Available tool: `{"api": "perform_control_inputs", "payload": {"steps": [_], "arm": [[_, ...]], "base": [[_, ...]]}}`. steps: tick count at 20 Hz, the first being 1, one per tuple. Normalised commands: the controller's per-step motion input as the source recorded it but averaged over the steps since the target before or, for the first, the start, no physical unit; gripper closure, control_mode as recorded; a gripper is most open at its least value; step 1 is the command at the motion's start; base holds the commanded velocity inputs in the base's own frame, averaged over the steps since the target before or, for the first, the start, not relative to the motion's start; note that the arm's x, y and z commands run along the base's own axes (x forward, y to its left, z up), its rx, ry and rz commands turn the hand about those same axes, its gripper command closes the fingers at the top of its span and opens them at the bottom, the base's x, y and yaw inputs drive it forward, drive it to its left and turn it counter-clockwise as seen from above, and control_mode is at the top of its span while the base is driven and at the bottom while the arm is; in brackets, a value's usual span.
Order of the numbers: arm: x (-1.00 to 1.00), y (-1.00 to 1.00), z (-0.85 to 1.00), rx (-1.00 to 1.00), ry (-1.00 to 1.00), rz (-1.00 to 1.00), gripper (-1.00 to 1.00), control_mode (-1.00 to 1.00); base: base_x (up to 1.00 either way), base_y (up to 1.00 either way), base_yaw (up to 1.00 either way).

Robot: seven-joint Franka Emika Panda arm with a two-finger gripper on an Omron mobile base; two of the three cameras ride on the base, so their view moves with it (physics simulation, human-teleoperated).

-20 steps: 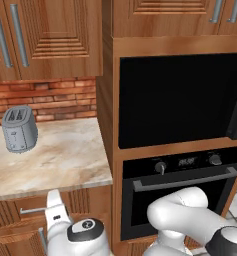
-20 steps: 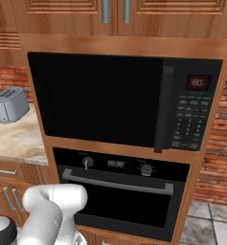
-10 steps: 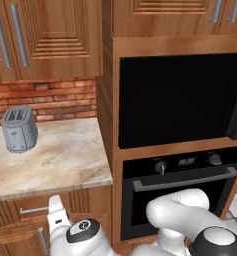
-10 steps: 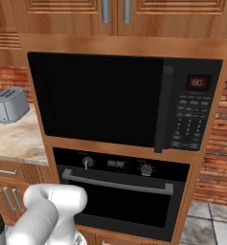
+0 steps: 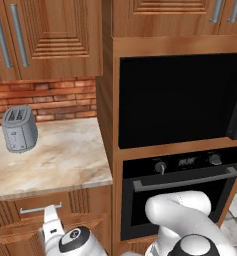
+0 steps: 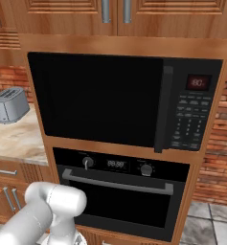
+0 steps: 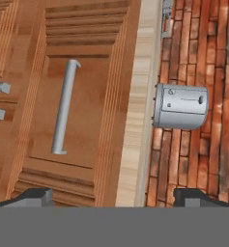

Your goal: Take the tongs from the drawer on the left and place them on the dining counter next to the tray containing the hot dog.

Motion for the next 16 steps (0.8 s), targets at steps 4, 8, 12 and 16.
{"api": "perform_control_inputs", "payload": {"steps": [4, 8, 12, 16], "arm": [[0.11, 0.13, -0.02, 0.0, 0.0, -0.02, -1.0, -1.0], [0.14, 0.01, -0.01, 0.0, 0.0, -0.05, -1.0, -1.0], [0.17, 0.0, 0.0, 0.0, 0.0, -0.06, -1.0, -1.0], [0.14, 0.0, 0.0, 0.0, 0.0, -0.04, -1.0, -1.0]], "base": [[0.0, 0.0, 0.0], [0.0, 0.0, 0.0], [0.0, 0.0, 0.0], [0.0, 0.0, 0.0]]}}
